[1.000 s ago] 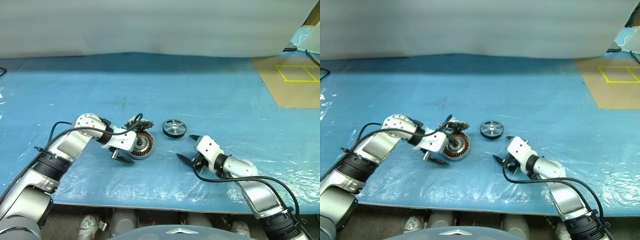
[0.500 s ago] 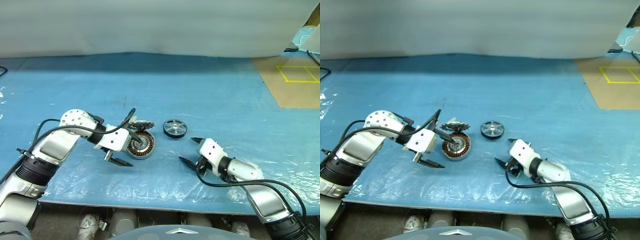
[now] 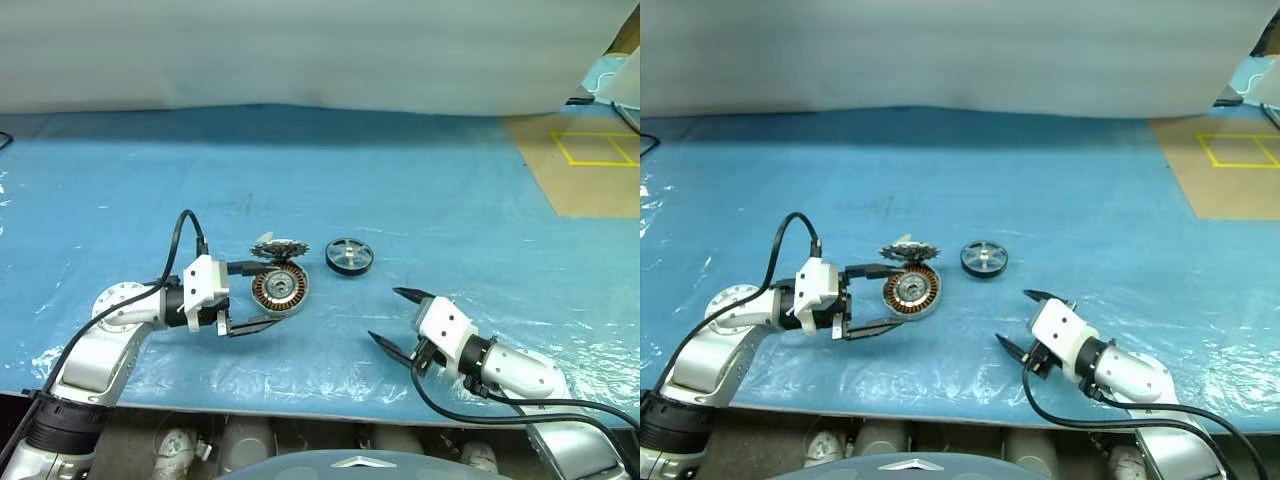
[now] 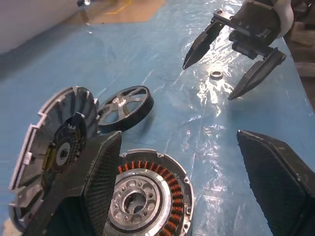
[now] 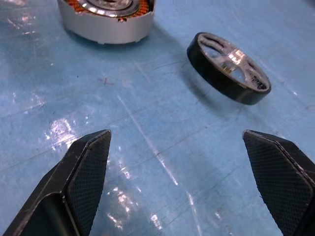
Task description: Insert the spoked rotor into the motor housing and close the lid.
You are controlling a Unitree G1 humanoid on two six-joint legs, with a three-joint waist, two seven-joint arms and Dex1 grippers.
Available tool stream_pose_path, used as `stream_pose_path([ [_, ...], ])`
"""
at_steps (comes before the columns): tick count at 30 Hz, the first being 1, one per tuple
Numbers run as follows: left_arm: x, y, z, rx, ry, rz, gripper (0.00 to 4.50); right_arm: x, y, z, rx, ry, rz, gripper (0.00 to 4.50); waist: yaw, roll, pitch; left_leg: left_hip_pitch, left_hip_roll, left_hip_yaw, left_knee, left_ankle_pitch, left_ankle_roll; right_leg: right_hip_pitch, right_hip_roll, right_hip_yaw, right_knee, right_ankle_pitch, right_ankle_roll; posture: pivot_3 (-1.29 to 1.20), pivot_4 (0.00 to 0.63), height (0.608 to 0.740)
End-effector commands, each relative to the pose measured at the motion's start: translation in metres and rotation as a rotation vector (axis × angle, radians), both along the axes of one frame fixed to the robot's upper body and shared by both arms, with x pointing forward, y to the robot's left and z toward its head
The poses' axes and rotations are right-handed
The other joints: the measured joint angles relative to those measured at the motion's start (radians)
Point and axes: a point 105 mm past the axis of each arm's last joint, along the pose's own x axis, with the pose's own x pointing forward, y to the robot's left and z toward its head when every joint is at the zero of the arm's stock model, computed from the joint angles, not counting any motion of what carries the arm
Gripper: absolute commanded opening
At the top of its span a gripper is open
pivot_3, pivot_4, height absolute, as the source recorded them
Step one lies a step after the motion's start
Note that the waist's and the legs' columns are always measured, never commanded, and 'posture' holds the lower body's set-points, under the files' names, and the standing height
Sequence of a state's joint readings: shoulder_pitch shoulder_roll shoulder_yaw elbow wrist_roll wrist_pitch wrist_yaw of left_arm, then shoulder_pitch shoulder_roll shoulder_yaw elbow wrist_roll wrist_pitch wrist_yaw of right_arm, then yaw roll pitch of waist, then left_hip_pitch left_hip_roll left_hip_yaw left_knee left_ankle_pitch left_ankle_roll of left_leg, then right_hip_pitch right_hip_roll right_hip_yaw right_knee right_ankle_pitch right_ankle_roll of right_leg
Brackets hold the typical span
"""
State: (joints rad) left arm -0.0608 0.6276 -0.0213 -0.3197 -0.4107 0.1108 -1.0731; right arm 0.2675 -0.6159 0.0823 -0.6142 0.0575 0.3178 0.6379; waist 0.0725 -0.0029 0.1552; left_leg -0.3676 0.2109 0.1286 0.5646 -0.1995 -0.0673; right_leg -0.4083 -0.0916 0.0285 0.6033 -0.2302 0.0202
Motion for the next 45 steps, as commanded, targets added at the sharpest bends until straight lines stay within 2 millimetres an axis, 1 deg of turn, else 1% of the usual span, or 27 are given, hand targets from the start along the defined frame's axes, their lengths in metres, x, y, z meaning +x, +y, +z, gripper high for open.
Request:
stream_pose_path([
  [1, 0.005, -0.016, 0.031, -0.097, -0.032, 0.055, 3.92, 0.005, -0.006, 0.015, 0.018, -0.044, -0.039, 4.5, 0.0, 0.0, 0.0, 0.0, 0.0, 0.0, 0.001, 0.0, 0.0, 0.0, 0.0, 0.0, 0.001, 0.0, 0.0, 0.0, 0.15, 0.74],
  [3, 0.007, -0.027, 0.039, -0.13, -0.027, 0.062, 3.92, 0.007, -0.015, 0.015, 0.031, -0.032, -0.087, 4.5, -0.001, 0.0, 0.0, 0.0, 0.0, 0.0, 0.001, 0.001, -0.002, 0.0, 0.0, 0.0, 0.001, 0.0, 0.0, 0.0, 0.15, 0.74],
  [5, 0.009, -0.04, 0.046, -0.184, -0.02, 0.051, 3.92, 0.008, -0.035, 0.011, 0.007, -0.019, -0.183, 4.5, -0.003, 0.0, 0.0, 0.0, 0.0, 0.0, 0.001, 0.002, -0.003, 0.0, 0.001, 0.0, 0.001, 0.0, -0.001, 0.0, 0.15, 0.74],
  [7, 0.002, -0.049, 0.043, -0.193, 0.039, -0.021, 3.92, 0.004, -0.045, 0.009, 0.002, -0.003, -0.234, 4.5, -0.003, 0.0, 0.0, -0.001, -0.001, 0.0, 0.0, 0.002, -0.003, 0.0, 0.0, 0.001, 0.0, -0.001, 0.001, 0.0, 0.15, 0.74],
  [9, 0.0, -0.053, 0.039, -0.198, 0.101, -0.057, 3.92, -0.002, -0.048, 0.007, 0.031, 0.026, -0.272, 4.5, -0.006, 0.0, 0.0, -0.001, -0.001, 0.0, -0.001, 0.002, -0.003, -0.001, 0.001, 0.001, 0.0, -0.001, 0.001, 0.0, 0.15, 0.74],
  [12, -0.003, -0.06, 0.032, -0.183, 0.191, -0.106, 3.92, -0.011, -0.053, -0.003, 0.037, 0.072, -0.302, 4.5, -0.004, 0.0, 0.0, 0.0, -0.001, 0.0, -0.002, 0.002, -0.003, -0.001, 0.001, 0.0, 0.0, -0.001, 0.001, 0.0, 0.15, 0.74],
  [14, -0.011, -0.063, 0.021, -0.124, 0.277, -0.158, 3.92, -0.015, -0.055, -0.009, 0.024, 0.087, -0.303, 4.5, -0.004, 0.0, 0.0, -0.001, -0.002, 0.0, -0.002, 0.002, -0.003, -0.001, 0.001, 0.001, 0.0, -0.002, 0.001, 0.0, 0.15, 0.74],
  [17, -0.023, -0.063, 0.006, -0.016, 0.269, -0.238, 3.92, -0.017, -0.056, -0.019, -0.024, 0.098, -0.297, 4.5, -0.005, 0.0, 0.0, 0.0, -0.002, 0.0, -0.001, 0.001, -0.003, 0.0, 0.0, 0.001, 0.0, -0.003, 0.002, 0.0, 0.15, 0.74],
  [18, -0.023, -0.062, 0.004, 0.003, 0.263, -0.244, 3.92, -0.018, -0.055, -0.02, -0.034, 0.101, -0.292, 4.5, -0.004, 0.0, 0.0, 0.0, -0.002, 0.0, -0.001, 0.001, -0.003, 0.0, 0.0, 0.001, 0.0, -0.005, 0.007, 0.0, 0.15, 0.74],
  [20, -0.022, -0.062, 0.001, 0.021, 0.256, -0.248, 3.92, -0.018, -0.055, -0.022, -0.034, 0.102, -0.297, 4.5, -0.004, 0.0, 0.0, 0.001, -0.002, 0.0, -0.001, 0.001, -0.003, 0.0, 0.0, 0.001, 0.0, -0.006, 0.009, 0.0, 0.15, 0.74],
  [22, -0.017, -0.062, 0.0, 0.019, 0.24, -0.242, 3.92, -0.017, -0.054, -0.024, -0.017, 0.108, -0.318, 4.5, -0.003, 0.0, 0.0, 0.001, -0.002, 0.0, -0.001, 0.002, -0.003, 0.001, 0.0, 0.001, 0.001, -0.005, 0.005, 0.0, 0.15, 0.74],
  [24, -0.015, -0.056, -0.004, 0.03, 0.222, -0.241, 3.92, -0.016, -0.052, -0.027, -0.014, 0.118, -0.321, 4.5, -0.004, 0.0, 0.0, 0.001, -0.002, -0.001, -0.001, 0.002, -0.003, 0.001, 0.0, 0.001, 0.001, -0.003, 0.002, 0.0, 0.15, 0.74],
  [27, -0.018, -0.05, -0.015, 0.072, 0.193, -0.26, 3.92, -0.017, -0.051, -0.032, -0.009, 0.136, -0.33, 4.5, -0.005, 0.0, 0.0, 0.001, -0.002, -0.001, -0.001, 0.002, -0.003, 0.001, 0.0, 0.001, 0.0, -0.002, 0.002, 0.0, 0.15, 0.74],
  [34, -0.02, -0.048, -0.029, 0.076, 0.181, -0.248, 3.92, -0.029, -0.062, -0.046, -0.007, 0.193, -0.377, 4.5, 0.0, 0.0, -0.001, 0.001, -0.002, -0.001, -0.001, 0.001, -0.003, 0.002, -0.001, 0.001, 0.0, -0.003, 0.002, 0.0, 0.15, 0.74],
  [36, -0.02, -0.05, -0.033, 0.075, 0.177, -0.247, 3.98, -0.031, -0.065, -0.051, -0.001, 0.212, -0.388, 4.09, -0.001, -0.001, -0.001, 0.002, -0.002, -0.001, -0.001, 0.001, -0.003, 0.003, -0.001, 0.001, 0.0, -0.003, 0.002, 0.0, 0.15, 0.74],
  [39, -0.018, -0.051, -0.037, 0.071, 0.17, -0.243, 3.98, -0.033, -0.069, -0.056, 0.014, 0.24, -0.409, 3.22, -0.001, -0.001, -0.002, 0.001, -0.002, -0.001, -0.001, 0.001, -0.003, 0.003, -0.001, 0.001, 0.0, -0.003, 0.002, 0.0, 0.15, 0.74],
  [42, -0.015, -0.052, -0.041, 0.073, 0.165, -0.237, 3.98, -0.036, -0.073, -0.066, 0.008, 0.27, -0.409, 3.22, -0.001, -0.003, -0.005, 0.001, -0.002, -0.001, -0.001, 0.001, -0.003, 0.004, -0.001, 0.001, 0.0, -0.003, 0.002, 0.0, 0.15, 0.74],
  [45, -0.014, -0.052, -0.043, 0.081, 0.16, -0.24, 3.98, -0.034, -0.079, -0.074, 0.012, 0.283, -0.429, 3.22, -0.001, -0.006, -0.008, 0.001, -0.002, -0.001, -0.001, 0.001, -0.003, 0.004, -0.001, 0.001, 0.0, -0.003, 0.002, 0.0, 0.15, 0.74],
])
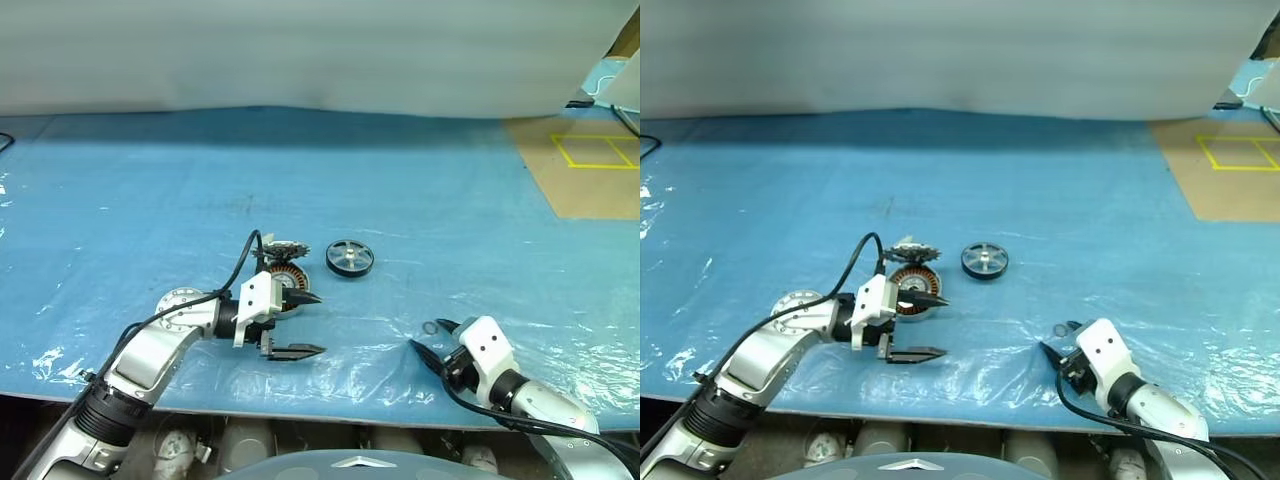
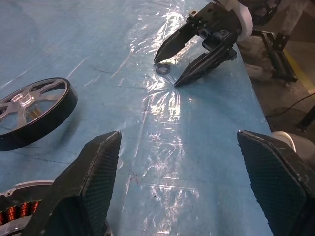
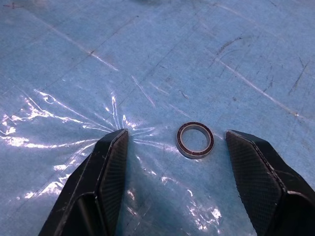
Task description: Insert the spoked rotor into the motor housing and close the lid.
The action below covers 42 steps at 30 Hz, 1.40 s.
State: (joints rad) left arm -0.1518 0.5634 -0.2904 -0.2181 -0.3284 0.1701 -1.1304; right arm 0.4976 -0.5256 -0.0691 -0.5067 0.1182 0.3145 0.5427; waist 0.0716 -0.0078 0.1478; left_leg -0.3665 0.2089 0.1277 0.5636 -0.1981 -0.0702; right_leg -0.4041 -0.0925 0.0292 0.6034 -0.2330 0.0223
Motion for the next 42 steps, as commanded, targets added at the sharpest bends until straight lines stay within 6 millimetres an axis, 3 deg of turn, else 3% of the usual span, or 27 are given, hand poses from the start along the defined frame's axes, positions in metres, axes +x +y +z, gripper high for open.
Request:
stream_pose_path([
  [1, -0.001, -0.002, 0.002, 0.001, -0.032, -0.026, 3.98, -0.008, -0.025, -0.029, -0.034, 0.11, -0.088, 3.22, -0.001, -0.003, -0.002, 0.0, 0.0, 0.0, 0.0, 0.0, 0.0, 0.001, 0.0, 0.0, 0.0, 0.0, 0.0, 0.0, 0.15, 0.74],
  [6, -0.001, -0.001, 0.006, 0.004, -0.044, -0.027, 3.98, -0.015, -0.033, -0.041, -0.018, 0.144, -0.113, 3.22, 0.0, -0.007, -0.006, 0.003, 0.0, 0.0, 0.0, -0.002, 0.004, 0.004, -0.001, 0.0, 0.0, -0.004, 0.006, 0.0, 0.15, 0.74],
  [8, -0.001, -0.001, 0.008, -0.001, -0.052, -0.025, 3.98, -0.019, -0.034, -0.045, -0.028, 0.155, -0.104, 2.89, 0.002, -0.008, -0.008, 0.004, 0.0, 0.0, 0.0, -0.003, 0.004, 0.005, -0.001, 0.0, 0.0, -0.004, 0.007, 0.0, 0.15, 0.74],
  [15, 0.004, 0.004, 0.015, -0.007, -0.077, -0.036, 3.98, -0.018, -0.035, -0.044, -0.055, 0.131, -0.078, 0.75, 0.003, -0.013, -0.013, 0.004, 0.0, 0.0, 0.0, -0.003, 0.004, 0.006, -0.001, 0.0, -0.001, -0.004, 0.007, 0.0, 0.15, 0.74],
  [16, 0.006, 0.004, 0.015, -0.002, -0.083, -0.037, 3.98, -0.016, -0.034, -0.042, -0.055, 0.124, -0.077, 0.66, 0.003, -0.013, -0.013, 0.004, 0.0, 0.0, 0.0, -0.003, 0.004, 0.006, 0.0, 0.0, -0.001, -0.004, 0.007, 0.0, 0.15, 0.74],
  [23, 0.012, -0.001, 0.021, -0.016, -0.098, -0.015, 3.98, -0.007, -0.024, -0.031, -0.047, 0.085, -0.03, 0.66, -0.001, -0.014, -0.013, 0.004, 0.0, 0.0, 0.0, -0.003, 0.004, 0.005, 0.0, 0.0, -0.001, -0.004, 0.007, 0.0, 0.15, 0.74],
  [25, 0.011, 0.002, 0.026, -0.03, -0.1, -0.003, 3.98, -0.001, -0.017, -0.02, -0.027, 0.057, -0.007, 0.66, -0.001, -0.013, -0.013, 0.004, 0.0, 0.0, 0.0, -0.003, 0.004, 0.005, 0.0, 0.0, -0.001, -0.004, 0.007, 0.0, 0.15, 0.74],
  [28, 0.009, 0.017, 0.044, -0.086, -0.093, 0.029, 3.98, 0.012, 0.002, 0.013, 0.044, -0.012, 0.069, 0.66, -0.005, -0.011, -0.012, 0.002, 0.0, 0.0, -0.001, -0.003, 0.004, 0.002, 0.0, 0.0, -0.001, -0.004, 0.006, 0.0, 0.15, 0.74],
  [32, 0.012, 0.039, 0.052, -0.082, -0.144, 0.084, 3.98, 0.017, 0.024, 0.036, 0.101, -0.006, 0.194, 0.66, -0.005, 0.0, -0.006, 0.0, 0.001, 0.0, -0.001, -0.002, 0.004, -0.002, 0.002, 0.0, -0.001, 0.0, 0.0, 0.0, 0.15, 0.74],
  [37, 0.015, 0.064, 0.044, -0.038, -0.204, 0.133, 3.98, 0.023, 0.037, 0.044, 0.085, 0.014, 0.329, 0.66, -0.002, 0.003, -0.005, -0.001, 0.001, 0.0, -0.002, 0.0, 0.0, -0.003, 0.002, 0.0, -0.002, 0.0, 0.0, 0.0, 0.15, 0.74],
  [42, 0.011, 0.057, 0.05, -0.038, -0.241, 0.181, 3.98, 0.042, 0.055, 0.048, 0.063, 0.047, 0.512, 0.66, -0.007, 0.003, -0.004, -0.001, 0.0, 0.0, -0.001, 0.0, 0.0, -0.003, 0.001, 0.0, -0.002, 0.0, 0.0, 0.0, 0.15, 0.74],
])
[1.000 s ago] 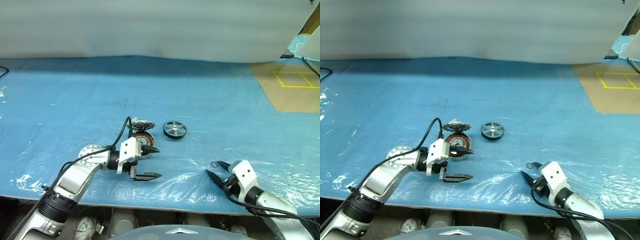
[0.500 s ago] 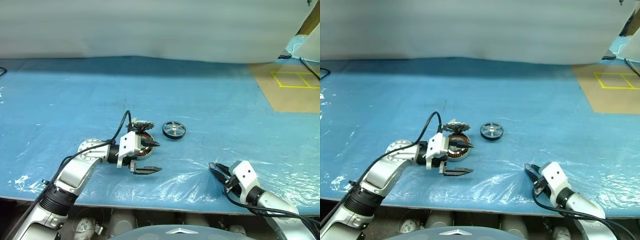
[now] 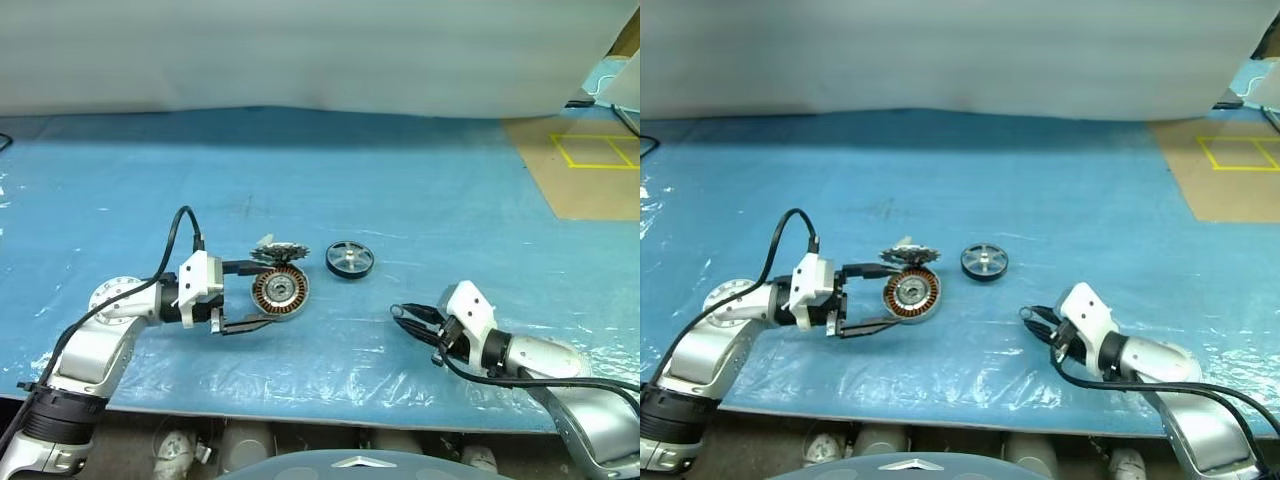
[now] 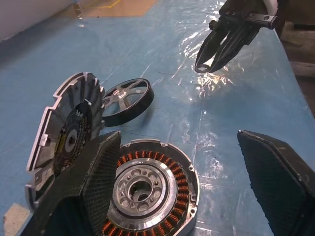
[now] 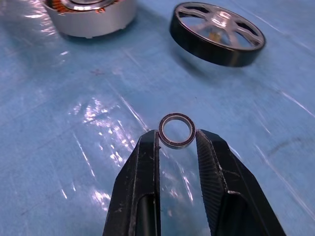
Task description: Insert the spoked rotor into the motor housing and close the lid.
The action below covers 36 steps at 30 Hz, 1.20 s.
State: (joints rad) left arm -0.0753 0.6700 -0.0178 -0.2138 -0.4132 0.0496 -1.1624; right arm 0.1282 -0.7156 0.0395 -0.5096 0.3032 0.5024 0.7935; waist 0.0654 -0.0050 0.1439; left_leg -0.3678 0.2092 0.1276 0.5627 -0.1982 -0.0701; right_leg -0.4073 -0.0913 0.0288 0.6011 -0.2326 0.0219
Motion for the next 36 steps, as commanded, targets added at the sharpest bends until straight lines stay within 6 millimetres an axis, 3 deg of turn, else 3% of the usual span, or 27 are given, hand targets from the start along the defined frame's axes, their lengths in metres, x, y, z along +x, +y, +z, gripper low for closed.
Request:
stream_pose_path([
  [1, -0.008, -0.012, 0.018, -0.008, -0.078, 0.009, 3.98, 0.012, 0.014, 0.005, -0.01, 0.009, 0.133, 0.66, -0.002, 0.0, 0.0, 0.0, 0.0, 0.0, 0.0, 0.0, 0.0, 0.0, 0.0, 0.0, 0.001, 0.0, 0.0, 0.0, 0.15, 0.74],
  [6, -0.021, -0.015, 0.021, -0.014, -0.057, 0.076, 3.98, 0.032, 0.036, 0.013, -0.008, -0.005, 0.298, 0.66, -0.012, 0.002, 0.002, 0.001, 0.001, 0.0, 0.001, 0.0, 0.0, 0.0, 0.0, 0.0, 0.004, 0.0, -0.001, 0.0, 0.15, 0.74],
  [12, -0.026, 0.024, -0.011, 0.015, -0.016, 0.207, 3.98, 0.045, 0.061, 0.013, 0.002, -0.056, 0.408, 0.66, -0.024, 0.002, 0.002, -0.001, 0.002, 0.0, 0.001, 0.0, 0.0, -0.001, 0.001, -0.001, 0.004, -0.001, -0.003, 0.0, 0.15, 0.74],
  [16, -0.018, 0.041, -0.019, -0.037, -0.021, 0.286, 3.98, 0.049, 0.072, 0.02, 0.03, -0.078, 0.443, 0.66, -0.022, 0.002, 0.002, -0.001, 0.002, 0.0, 0.002, 0.0, 0.0, -0.002, 0.001, -0.001, 0.004, -0.001, -0.003, 0.0, 0.15, 0.74],
  [20, -0.01, 0.038, -0.009, -0.127, -0.039, 0.353, 3.98, 0.049, 0.078, 0.023, 0.037, -0.095, 0.468, 0.66, -0.019, 0.002, 0.002, 0.0, 0.003, 0.0, 0.005, 0.0, 0.0, 0.0, 0.001, -0.001, 0.005, 0.0, -0.004, 0.0, 0.15, 0.74],
  [25, -0.011, 0.015, 0.015, -0.214, -0.002, 0.371, 3.98, 0.053, 0.088, 0.025, 0.062, -0.096, 0.477, 0.66, -0.025, 0.001, 0.002, 0.0, 0.005, 0.001, 0.005, 0.0, 0.0, -0.001, 0.002, -0.002, 0.006, 0.0, -0.004, 0.0, 0.15, 0.74],
  [28, -0.014, 0.004, 0.03, -0.233, 0.033, 0.352, 3.98, 0.066, 0.098, 0.03, 0.109, -0.121, 0.444, 0.66, -0.028, 0.001, 0.002, 0.0, 0.005, 0.001, 0.006, 0.0, 0.0, -0.001, 0.002, -0.002, 0.006, 0.001, -0.005, 0.0, 0.15, 0.74],
  [33, -0.015, 0.012, 0.045, -0.207, 0.066, 0.367, 3.98, 0.071, 0.111, 0.041, 0.137, -0.152, 0.466, 0.66, -0.026, 0.001, 0.002, -0.001, 0.006, 0.002, 0.007, 0.0, 0.0, -0.002, 0.002, -0.002, 0.006, 0.001, -0.006, 0.0, 0.15, 0.74],
  [36, -0.013, 0.025, 0.044, -0.187, 0.081, 0.384, 3.98, 0.067, 0.114, 0.039, 0.149, -0.109, 0.492, 0.66, -0.026, 0.001, 0.002, -0.001, 0.006, 0.002, 0.007, 0.0, 0.0, -0.002, 0.003, -0.002, 0.006, 0.001, -0.006, 0.0, 0.15, 0.74],
])
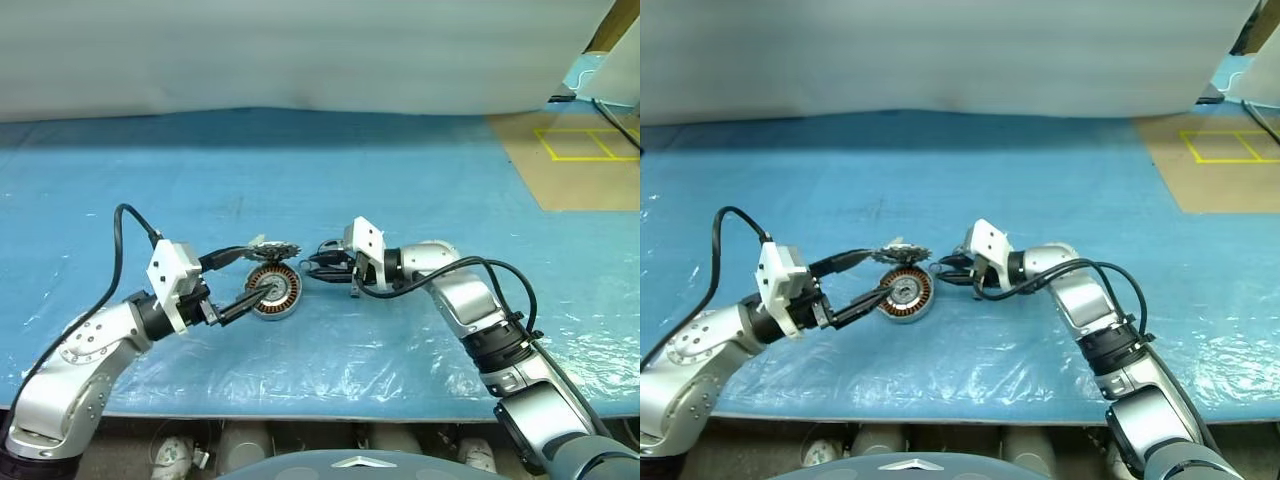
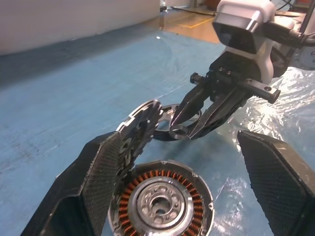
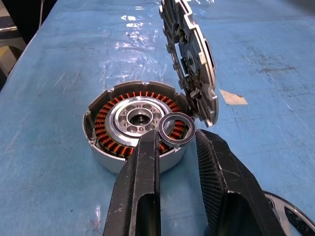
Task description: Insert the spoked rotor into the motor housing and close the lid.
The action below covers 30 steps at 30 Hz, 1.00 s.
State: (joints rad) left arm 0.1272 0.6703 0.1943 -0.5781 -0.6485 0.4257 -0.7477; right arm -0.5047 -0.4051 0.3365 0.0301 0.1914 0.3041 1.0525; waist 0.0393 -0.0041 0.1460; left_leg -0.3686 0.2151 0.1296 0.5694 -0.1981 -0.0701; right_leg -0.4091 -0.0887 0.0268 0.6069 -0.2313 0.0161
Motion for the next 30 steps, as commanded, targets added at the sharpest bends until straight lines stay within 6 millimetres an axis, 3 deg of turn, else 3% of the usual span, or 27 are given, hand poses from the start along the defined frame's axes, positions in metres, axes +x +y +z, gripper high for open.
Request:
stream_pose_path([
  [1, -0.002, 0.012, 0.009, 0.011, -0.022, -0.006, 3.98, -0.004, 0.006, 0.008, 0.019, 0.012, 0.051, 0.66, 0.0, 0.0, 0.0, 0.0, 0.0, 0.0, 0.0, 0.0, 0.0, 0.0, 0.0, 0.0, 0.0, 0.0, 0.0, 0.0, 0.15, 0.74],
  [8, 0.001, 0.046, -0.017, 0.13, -0.016, -0.035, 3.98, -0.006, 0.027, -0.004, -0.032, 0.015, 0.136, 0.66, -0.004, 0.0, 0.0, 0.001, 0.002, 0.002, 0.0, 0.0, 0.0, -0.001, 0.001, 0.0, 0.0, 0.001, -0.001, 0.0, 0.15, 0.74],
  [21, -0.016, 0.068, -0.069, 0.164, 0.011, -0.055, 3.98, -0.003, 0.047, -0.022, -0.138, -0.057, 0.237, 0.66, 0.0, -0.001, 0.0, 0.0, 0.006, 0.004, 0.0, 0.0, 0.0, -0.002, 0.001, 0.0, 0.001, 0.001, -0.002, 0.0, 0.15, 0.74],
  [30, -0.014, 0.072, -0.074, 0.154, -0.008, -0.051, 3.98, 0.001, 0.055, -0.017, -0.12, -0.089, 0.257, 0.66, 0.003, -0.003, 0.0, 0.0, 0.009, 0.01, 0.001, 0.0, 0.0, -0.004, 0.001, 0.001, 0.002, 0.002, -0.003, 0.0, 0.15, 0.74],
])
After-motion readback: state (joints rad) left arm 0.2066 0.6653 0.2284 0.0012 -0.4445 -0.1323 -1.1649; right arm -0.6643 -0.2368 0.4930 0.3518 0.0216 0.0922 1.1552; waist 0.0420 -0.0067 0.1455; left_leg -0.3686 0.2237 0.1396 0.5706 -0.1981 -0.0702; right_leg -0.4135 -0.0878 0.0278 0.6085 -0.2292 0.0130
